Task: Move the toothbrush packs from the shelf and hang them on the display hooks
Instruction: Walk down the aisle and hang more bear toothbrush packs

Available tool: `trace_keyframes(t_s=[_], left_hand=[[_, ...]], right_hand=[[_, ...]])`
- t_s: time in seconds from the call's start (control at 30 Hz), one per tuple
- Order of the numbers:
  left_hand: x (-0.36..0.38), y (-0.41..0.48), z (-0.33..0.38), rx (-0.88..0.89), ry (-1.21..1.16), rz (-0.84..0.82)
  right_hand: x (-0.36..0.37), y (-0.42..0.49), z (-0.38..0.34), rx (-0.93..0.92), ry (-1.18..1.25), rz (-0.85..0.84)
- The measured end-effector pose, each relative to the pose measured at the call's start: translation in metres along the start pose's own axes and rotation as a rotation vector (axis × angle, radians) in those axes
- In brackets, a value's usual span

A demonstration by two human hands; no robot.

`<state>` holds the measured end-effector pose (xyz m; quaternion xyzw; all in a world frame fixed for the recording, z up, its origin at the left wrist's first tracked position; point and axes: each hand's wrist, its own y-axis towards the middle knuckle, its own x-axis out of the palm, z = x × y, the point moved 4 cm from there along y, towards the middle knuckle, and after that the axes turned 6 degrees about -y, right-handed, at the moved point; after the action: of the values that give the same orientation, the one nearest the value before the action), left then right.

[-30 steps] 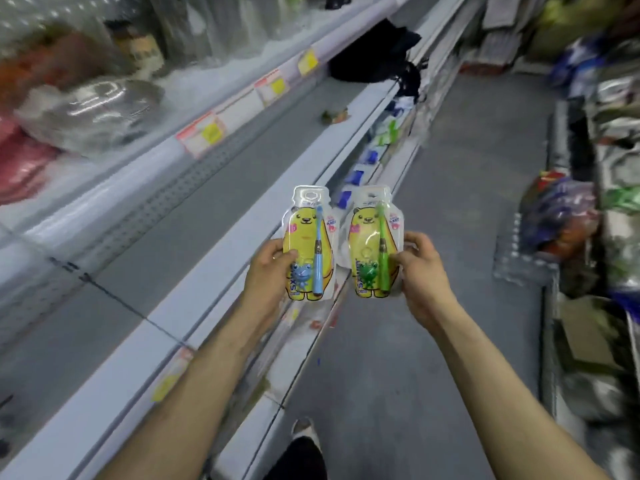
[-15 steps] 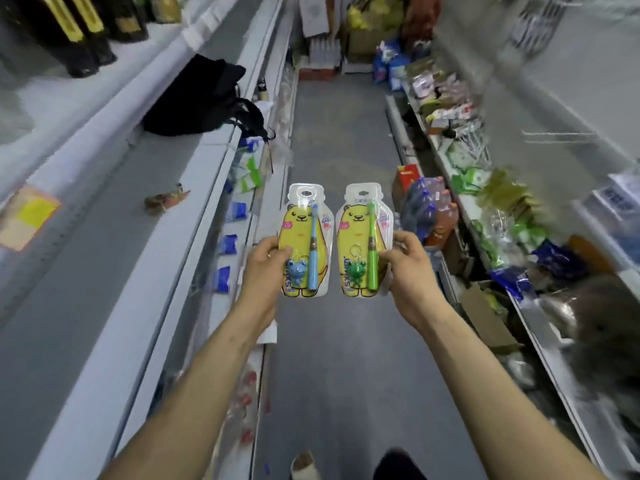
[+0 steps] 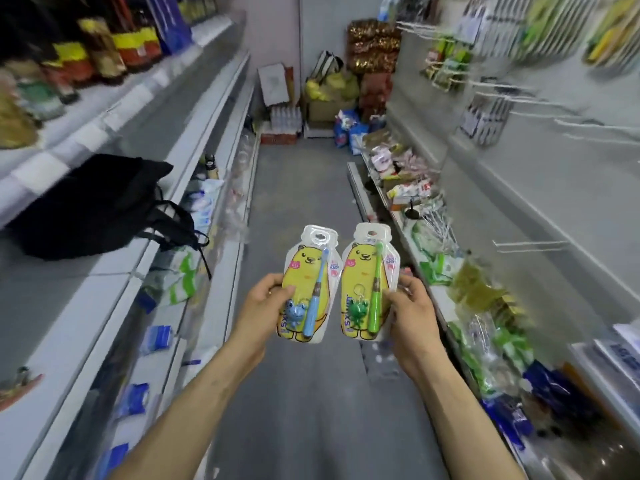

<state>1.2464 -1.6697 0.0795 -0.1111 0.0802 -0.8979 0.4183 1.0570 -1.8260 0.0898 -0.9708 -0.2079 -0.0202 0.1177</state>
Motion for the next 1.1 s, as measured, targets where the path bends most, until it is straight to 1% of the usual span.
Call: trace_keyframes(t_s=[0.07, 0.17, 0.23, 0.33, 0.47, 0.57, 0.63, 0.73, 0.87, 0.97, 1.1], left_hand=[[0.010, 0.044, 0.021, 0.022, -0.011, 0.019], [0.019, 0.107, 0.047, 0.044, -0.054, 0.054], [0.025, 0.157, 0.063, 0.052, -0.072, 0.046], [0.033, 0.240, 0.084, 0.067, -0.071, 0.026], [0.050, 0.356, 0.122, 0.105, -0.090, -0.033], [0.067, 0.426, 0.154, 0.093, -0.086, -0.085], [0.088, 0.473, 0.182, 0.106, -0.071, -0.157], [0.128, 0.539, 0.220, 0.135, -0.046, -0.260], [0.204, 0.601, 0.254, 0.136, -0.069, -0.398], [0.270, 0.633, 0.272, 0.157, -0.077, -0.538], [0.350, 0.661, 0.287, 0.151, -0.088, -0.676]], right_hand=[[0.015, 0.047, -0.020, -0.012, -0.014, -0.031], [0.041, 0.108, -0.046, -0.044, -0.047, -0.013], [0.061, 0.149, -0.059, -0.053, -0.054, -0.024], [0.092, 0.215, -0.076, -0.060, -0.046, 0.005], [0.130, 0.313, -0.104, -0.070, 0.011, 0.068], [0.152, 0.373, -0.130, -0.064, 0.034, 0.140], [0.160, 0.409, -0.155, -0.098, 0.045, 0.183], [0.156, 0.453, -0.194, -0.184, -0.036, 0.314], [0.131, 0.497, -0.238, -0.260, -0.003, 0.440], [0.101, 0.531, -0.266, -0.324, 0.033, 0.555], [0.059, 0.564, -0.300, -0.385, 0.078, 0.689]])
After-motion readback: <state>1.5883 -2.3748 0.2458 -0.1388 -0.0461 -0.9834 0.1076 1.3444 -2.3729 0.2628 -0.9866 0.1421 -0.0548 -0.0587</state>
